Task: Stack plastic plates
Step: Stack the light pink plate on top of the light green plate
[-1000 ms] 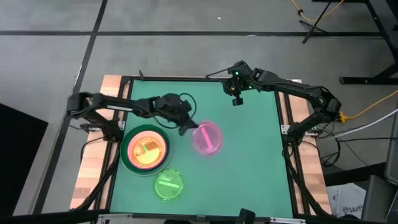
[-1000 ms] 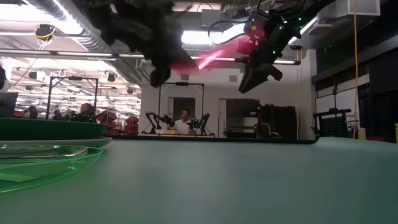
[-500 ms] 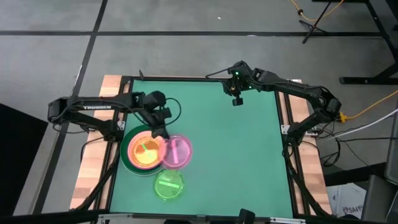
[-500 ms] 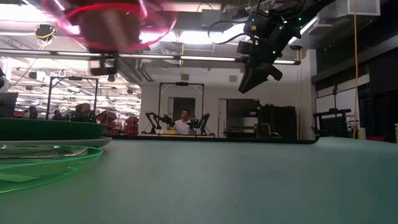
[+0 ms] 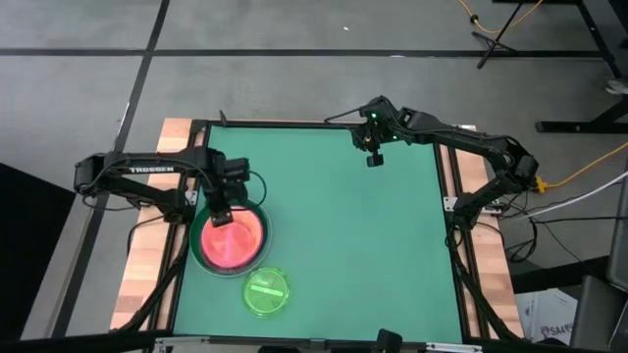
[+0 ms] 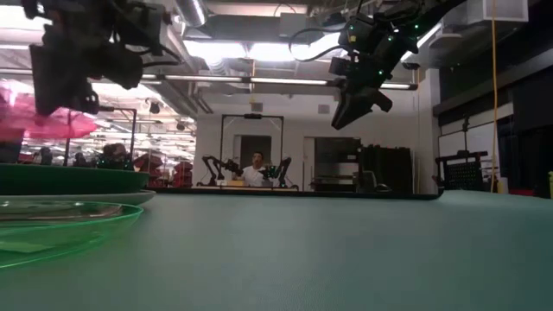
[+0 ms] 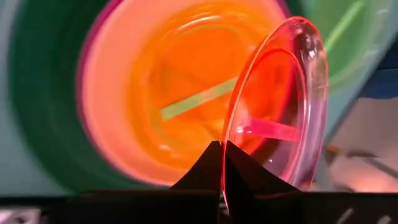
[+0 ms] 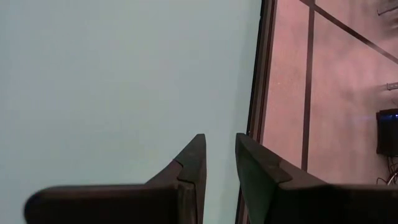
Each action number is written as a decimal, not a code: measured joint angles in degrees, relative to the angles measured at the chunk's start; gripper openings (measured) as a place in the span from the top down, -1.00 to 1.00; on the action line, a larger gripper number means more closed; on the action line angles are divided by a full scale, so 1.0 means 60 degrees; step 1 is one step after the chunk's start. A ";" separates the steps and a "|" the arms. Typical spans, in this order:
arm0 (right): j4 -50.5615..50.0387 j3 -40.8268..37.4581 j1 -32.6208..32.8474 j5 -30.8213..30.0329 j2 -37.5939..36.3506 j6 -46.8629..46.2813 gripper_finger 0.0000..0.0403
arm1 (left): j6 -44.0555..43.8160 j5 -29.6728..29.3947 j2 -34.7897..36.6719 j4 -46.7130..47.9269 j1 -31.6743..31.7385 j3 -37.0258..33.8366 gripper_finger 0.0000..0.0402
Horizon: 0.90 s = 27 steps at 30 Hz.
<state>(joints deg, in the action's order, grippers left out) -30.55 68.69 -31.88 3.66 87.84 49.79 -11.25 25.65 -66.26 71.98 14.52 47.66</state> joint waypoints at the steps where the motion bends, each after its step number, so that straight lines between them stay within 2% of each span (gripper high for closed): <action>1: -0.0002 0.0000 0.0000 0.0000 0.0000 0.0000 0.62 | 0.0084 -0.0242 0.0000 0.0112 0.0000 0.0000 1.00; 7: 0.0000 0.0000 0.0000 0.0000 0.0002 0.0001 0.62 | 0.0224 -0.1674 0.0000 0.0184 0.0000 0.0000 1.00; 14: 0.0000 0.0000 0.0000 0.0000 0.0002 0.0001 0.62 | 0.0227 -0.2647 0.0000 0.0185 0.0000 0.0000 1.00; 18: 0.0000 0.0000 0.0000 0.0000 0.0002 -0.0002 0.62 | 0.0227 -0.2894 0.0000 0.0184 -0.0004 0.0000 1.00; 27: 0.0000 0.0000 0.0000 0.0004 0.0002 -0.0264 0.62 | 0.0148 -0.2676 -0.0005 0.0025 -0.0168 0.0000 1.00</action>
<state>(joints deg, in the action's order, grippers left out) -30.55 68.69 -31.88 3.68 87.85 48.21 -10.36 9.60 -66.29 72.13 13.51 47.66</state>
